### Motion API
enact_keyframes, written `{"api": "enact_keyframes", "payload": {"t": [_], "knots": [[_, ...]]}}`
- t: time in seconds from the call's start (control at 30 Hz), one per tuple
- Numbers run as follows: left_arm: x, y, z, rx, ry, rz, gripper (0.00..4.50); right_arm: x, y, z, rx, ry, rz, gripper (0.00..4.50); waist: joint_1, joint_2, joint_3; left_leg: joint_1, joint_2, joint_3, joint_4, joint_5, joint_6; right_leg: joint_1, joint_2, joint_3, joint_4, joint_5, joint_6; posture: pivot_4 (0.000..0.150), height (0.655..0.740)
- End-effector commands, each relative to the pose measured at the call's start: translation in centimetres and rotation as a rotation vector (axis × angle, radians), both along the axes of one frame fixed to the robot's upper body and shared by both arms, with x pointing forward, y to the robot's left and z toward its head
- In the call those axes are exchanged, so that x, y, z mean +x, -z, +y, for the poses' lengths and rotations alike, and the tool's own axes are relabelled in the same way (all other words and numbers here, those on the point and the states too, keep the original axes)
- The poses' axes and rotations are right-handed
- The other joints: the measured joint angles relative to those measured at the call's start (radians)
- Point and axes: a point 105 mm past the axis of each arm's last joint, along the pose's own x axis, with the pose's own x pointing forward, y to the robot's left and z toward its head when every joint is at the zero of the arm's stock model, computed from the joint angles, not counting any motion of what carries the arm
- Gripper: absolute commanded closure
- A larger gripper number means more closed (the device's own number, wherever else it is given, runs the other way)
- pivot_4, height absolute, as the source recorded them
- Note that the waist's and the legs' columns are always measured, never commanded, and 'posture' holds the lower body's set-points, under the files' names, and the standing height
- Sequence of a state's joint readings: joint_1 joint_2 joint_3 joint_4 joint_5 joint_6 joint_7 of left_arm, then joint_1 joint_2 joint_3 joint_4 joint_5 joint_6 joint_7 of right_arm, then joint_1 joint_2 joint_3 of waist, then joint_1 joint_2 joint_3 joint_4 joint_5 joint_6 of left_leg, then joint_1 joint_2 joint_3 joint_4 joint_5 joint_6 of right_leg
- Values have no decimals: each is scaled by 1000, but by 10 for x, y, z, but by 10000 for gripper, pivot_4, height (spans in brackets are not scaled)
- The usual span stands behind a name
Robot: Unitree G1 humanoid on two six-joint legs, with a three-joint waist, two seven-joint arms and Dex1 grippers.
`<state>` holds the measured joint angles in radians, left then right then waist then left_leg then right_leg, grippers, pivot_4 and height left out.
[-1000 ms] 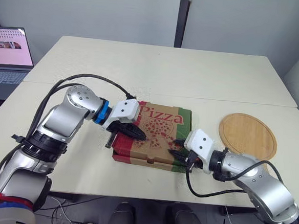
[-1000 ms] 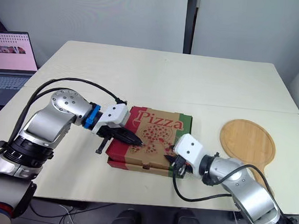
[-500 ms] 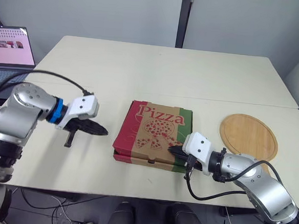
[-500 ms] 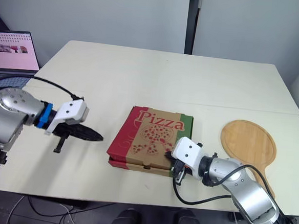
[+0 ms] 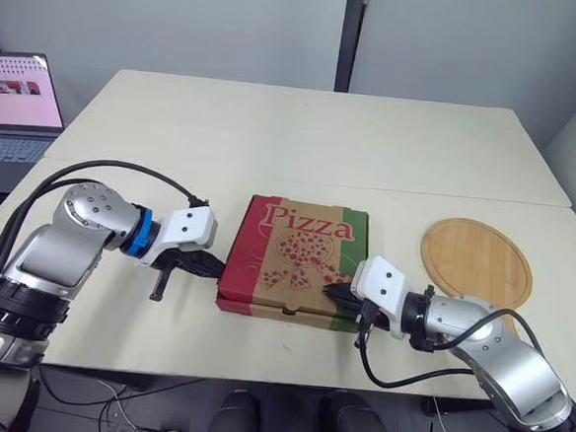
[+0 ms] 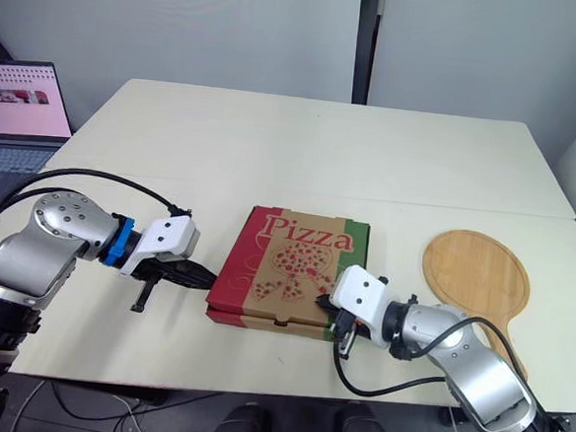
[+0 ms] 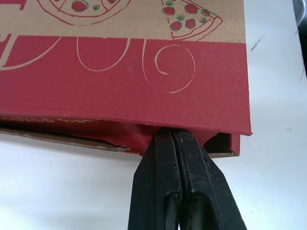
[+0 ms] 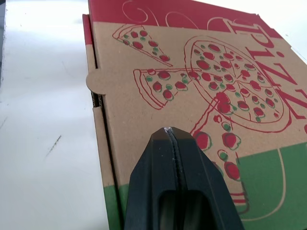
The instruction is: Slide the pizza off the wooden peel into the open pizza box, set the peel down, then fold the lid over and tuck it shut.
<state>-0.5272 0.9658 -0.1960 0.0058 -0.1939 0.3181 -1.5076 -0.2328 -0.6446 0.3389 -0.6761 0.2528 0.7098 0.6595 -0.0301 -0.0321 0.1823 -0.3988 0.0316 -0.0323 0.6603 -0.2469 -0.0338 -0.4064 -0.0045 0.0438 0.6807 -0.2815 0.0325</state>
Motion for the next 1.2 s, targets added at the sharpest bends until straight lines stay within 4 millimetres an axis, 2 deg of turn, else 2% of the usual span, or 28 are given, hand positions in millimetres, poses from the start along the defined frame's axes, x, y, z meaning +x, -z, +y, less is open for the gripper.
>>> {"api": "enact_keyframes", "payload": {"t": [0.03,0.23,0.33,0.47,0.57,1.0,1.2], "knots": [[1,-5,-14,-36,25,-25,45000,0,-11,4,14,-17,-46,44640,1,0,0,0,0,0,0,0,0,0,0,0,0,0,0,1500,7400],[8,-14,-19,-100,-25,-40,45000,3,-13,4,13,-21,-50,44640,6,0,0,-1,-1,0,1,0,0,0,-1,0,0,0,0,1500,7400],[10,-10,-17,-105,-55,-47,45000,3,-13,5,10,-30,-47,44640,5,0,0,0,-1,0,0,0,0,0,-1,0,0,0,0,1500,7400],[-5,3,-11,-34,-14,0,45000,3,-13,5,8,-36,-46,44640,1,0,0,0,0,0,0,0,0,0,-1,0,0,0,0,1500,7400],[3,5,-8,-8,-33,-63,45000,3,-13,5,6,-39,-46,44640,3,0,0,0,0,-1,0,0,0,0,-1,0,0,0,0,1500,7400],[-2,3,-35,-91,18,-68,45000,4,-14,5,8,-39,-50,44640,4,0,0,0,-1,-1,0,0,0,0,-1,0,0,0,0,1500,7400],[13,-8,-7,-49,-79,-106,45000,4,-11,4,-3,-40,-41,44640,1,0,0,0,0,-1,0,0,0,0,0,-1,0,0,0,1500,7400]]}}
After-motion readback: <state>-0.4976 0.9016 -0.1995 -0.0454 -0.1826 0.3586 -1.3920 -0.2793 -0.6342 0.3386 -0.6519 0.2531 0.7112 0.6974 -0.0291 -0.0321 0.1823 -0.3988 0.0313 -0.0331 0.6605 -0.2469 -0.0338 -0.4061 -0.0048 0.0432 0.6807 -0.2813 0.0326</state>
